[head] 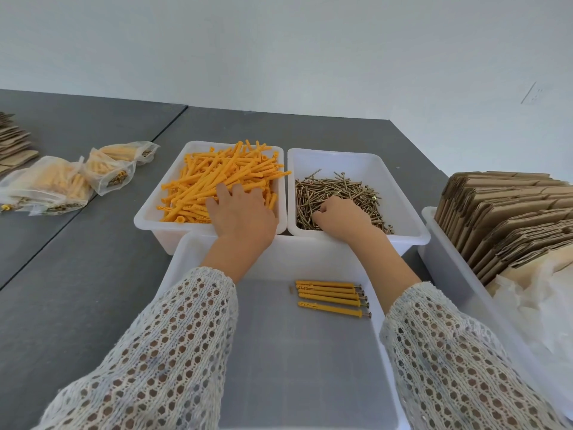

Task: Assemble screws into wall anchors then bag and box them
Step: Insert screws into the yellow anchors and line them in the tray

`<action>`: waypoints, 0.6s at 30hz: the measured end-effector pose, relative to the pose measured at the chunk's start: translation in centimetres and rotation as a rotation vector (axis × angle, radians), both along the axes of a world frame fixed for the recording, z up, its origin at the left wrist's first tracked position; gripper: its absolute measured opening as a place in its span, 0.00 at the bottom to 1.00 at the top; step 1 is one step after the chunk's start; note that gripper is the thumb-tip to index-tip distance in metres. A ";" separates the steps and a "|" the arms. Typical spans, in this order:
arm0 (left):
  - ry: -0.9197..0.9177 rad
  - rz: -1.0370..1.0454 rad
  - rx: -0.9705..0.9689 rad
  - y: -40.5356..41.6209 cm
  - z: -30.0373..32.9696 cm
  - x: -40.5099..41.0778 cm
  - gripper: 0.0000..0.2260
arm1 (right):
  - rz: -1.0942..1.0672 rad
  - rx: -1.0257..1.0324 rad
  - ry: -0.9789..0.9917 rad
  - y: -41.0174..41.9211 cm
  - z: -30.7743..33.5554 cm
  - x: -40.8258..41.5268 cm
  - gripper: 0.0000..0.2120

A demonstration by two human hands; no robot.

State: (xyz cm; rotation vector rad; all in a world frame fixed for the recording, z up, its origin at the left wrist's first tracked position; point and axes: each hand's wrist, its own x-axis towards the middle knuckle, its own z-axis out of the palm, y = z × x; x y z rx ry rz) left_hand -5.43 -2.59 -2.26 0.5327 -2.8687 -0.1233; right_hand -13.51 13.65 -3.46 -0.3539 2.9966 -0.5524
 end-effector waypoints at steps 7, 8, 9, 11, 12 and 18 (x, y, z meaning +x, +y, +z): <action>0.045 0.012 -0.016 -0.1 -0.3 -0.2 0.12 | -0.101 0.131 -0.008 0.0 0.3 0.5 0.15; 0.057 -0.001 -0.023 -0.1 -0.4 -0.2 0.13 | -0.110 0.145 -0.010 0.0 0.3 0.6 0.14; 0.074 -0.016 -0.032 -0.1 -0.5 -0.2 0.13 | -0.114 0.160 -0.010 0.0 0.4 0.6 0.14; 0.130 -0.050 -0.064 0.0 -0.8 -0.2 0.14 | -0.115 0.189 -0.017 0.0 0.6 0.7 0.14; 0.172 -0.070 -0.080 0.1 -0.9 -0.3 0.13 | -0.112 0.198 -0.021 0.0 0.7 0.7 0.14; 0.403 -0.330 -0.138 0.4 -1.4 -0.5 0.11 | -0.085 0.196 -0.009 0.0 0.8 0.8 0.13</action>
